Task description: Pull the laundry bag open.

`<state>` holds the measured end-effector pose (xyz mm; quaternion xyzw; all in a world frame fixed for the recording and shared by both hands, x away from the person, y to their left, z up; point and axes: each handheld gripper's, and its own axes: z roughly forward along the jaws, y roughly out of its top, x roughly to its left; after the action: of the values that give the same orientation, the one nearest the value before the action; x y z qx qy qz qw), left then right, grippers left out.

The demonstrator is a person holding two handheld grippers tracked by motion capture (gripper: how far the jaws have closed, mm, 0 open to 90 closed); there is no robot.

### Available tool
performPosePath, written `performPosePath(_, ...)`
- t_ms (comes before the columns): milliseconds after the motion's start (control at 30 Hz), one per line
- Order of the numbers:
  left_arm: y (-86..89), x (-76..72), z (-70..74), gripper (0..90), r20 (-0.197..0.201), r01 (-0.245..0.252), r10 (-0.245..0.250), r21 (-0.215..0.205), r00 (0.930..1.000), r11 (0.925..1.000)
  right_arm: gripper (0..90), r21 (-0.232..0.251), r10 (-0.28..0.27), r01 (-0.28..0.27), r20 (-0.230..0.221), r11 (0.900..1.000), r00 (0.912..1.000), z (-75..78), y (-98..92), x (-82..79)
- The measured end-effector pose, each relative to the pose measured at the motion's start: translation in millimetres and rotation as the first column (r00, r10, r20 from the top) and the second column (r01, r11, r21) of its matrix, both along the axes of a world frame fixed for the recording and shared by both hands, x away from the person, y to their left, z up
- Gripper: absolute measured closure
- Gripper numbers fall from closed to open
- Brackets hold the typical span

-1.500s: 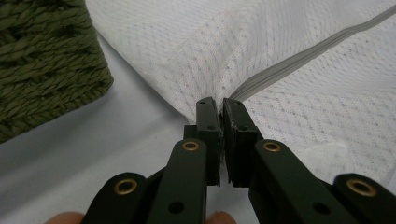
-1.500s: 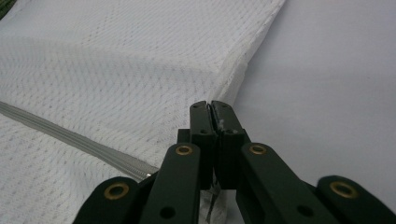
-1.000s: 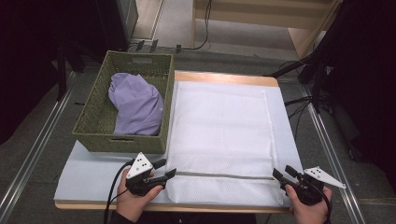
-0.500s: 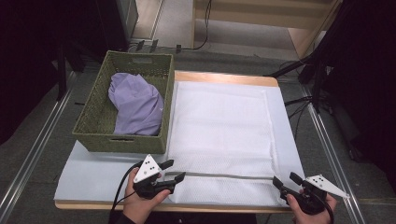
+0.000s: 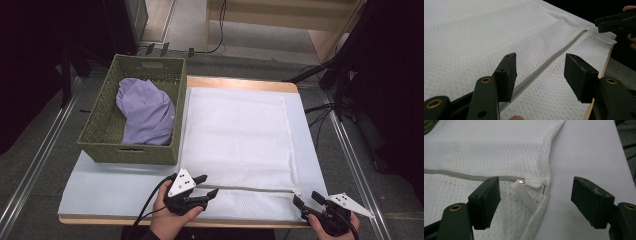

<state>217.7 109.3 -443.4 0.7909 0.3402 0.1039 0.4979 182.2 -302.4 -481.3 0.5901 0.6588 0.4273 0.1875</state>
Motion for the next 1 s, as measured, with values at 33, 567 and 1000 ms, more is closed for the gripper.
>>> performPosePath(33,-4.0,1.4,0.1,45.4,-0.005,0.001,-0.001,-0.001,1.0000,1.0000,25.6,-0.005,-0.006,0.006,0.001,1.000,1.0000,-0.9,-0.9,-0.9)
performPosePath(567,-62.1,11.3,-3.5,49.9,-0.014,0.079,-0.079,0.005,0.9968,0.9968,44.8,-0.002,0.022,-0.022,0.025,1.000,0.9995,-9.1,-5.0,-12.5)
performPosePath(1000,-92.6,18.9,-13.2,54.8,-0.034,0.108,-0.107,0.022,0.9936,0.9939,46.7,-0.004,0.013,-0.013,-0.005,1.000,0.9999,-10.8,-4.9,-10.7)
